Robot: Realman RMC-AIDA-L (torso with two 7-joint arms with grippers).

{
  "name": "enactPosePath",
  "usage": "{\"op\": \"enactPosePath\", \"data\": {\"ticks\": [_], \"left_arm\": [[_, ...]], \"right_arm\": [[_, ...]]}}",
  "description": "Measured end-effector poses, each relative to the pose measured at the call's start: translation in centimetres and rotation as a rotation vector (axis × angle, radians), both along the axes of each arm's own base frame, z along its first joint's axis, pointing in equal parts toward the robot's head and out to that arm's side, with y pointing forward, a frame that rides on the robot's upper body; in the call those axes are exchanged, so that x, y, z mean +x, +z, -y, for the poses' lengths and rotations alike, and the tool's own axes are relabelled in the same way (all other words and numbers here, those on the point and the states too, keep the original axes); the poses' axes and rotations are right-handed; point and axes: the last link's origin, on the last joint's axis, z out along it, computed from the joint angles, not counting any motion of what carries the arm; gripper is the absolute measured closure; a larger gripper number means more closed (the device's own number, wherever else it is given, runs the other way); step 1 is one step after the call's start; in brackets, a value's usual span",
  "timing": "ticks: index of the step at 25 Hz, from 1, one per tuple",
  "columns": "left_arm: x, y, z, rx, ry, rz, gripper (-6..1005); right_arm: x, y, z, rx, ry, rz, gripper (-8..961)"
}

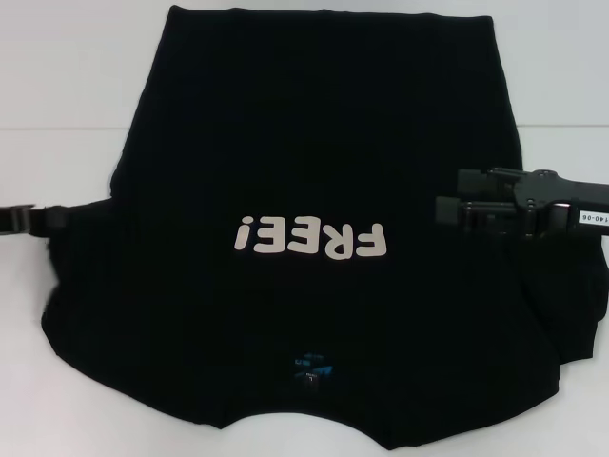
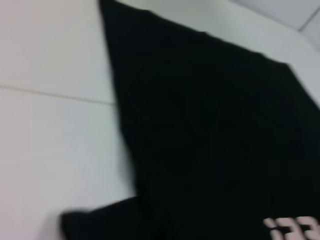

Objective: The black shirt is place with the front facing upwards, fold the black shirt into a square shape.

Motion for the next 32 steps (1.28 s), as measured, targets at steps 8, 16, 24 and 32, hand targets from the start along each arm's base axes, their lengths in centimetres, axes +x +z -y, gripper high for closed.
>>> {"op": "enactPosePath", "data": {"ticks": [8,16,24,32], "left_arm": [[2.5,-2.4,-0.9,-0.025,-0.066,0.045,1001],[5.6,-6.7,-1.1,-0.127,-0.150,0.039,872],[5.2,-6.4,-0.8,-0.069,-0.155,0.038,657],[2.0,-3.4,0.3,-0.022,-0.036,0.037,298]], "right_arm": [[0.3,0.1,0.1,0.001,-0.002,0.002,43],[0.3,0.3,0.1,0.003,0.001,0.009,43],[0.3,0.5,0.0,0.007,-0.004,0.008,44],[0.3,0.6,-0.1,0.012,-0.008,0.007,44]]}}
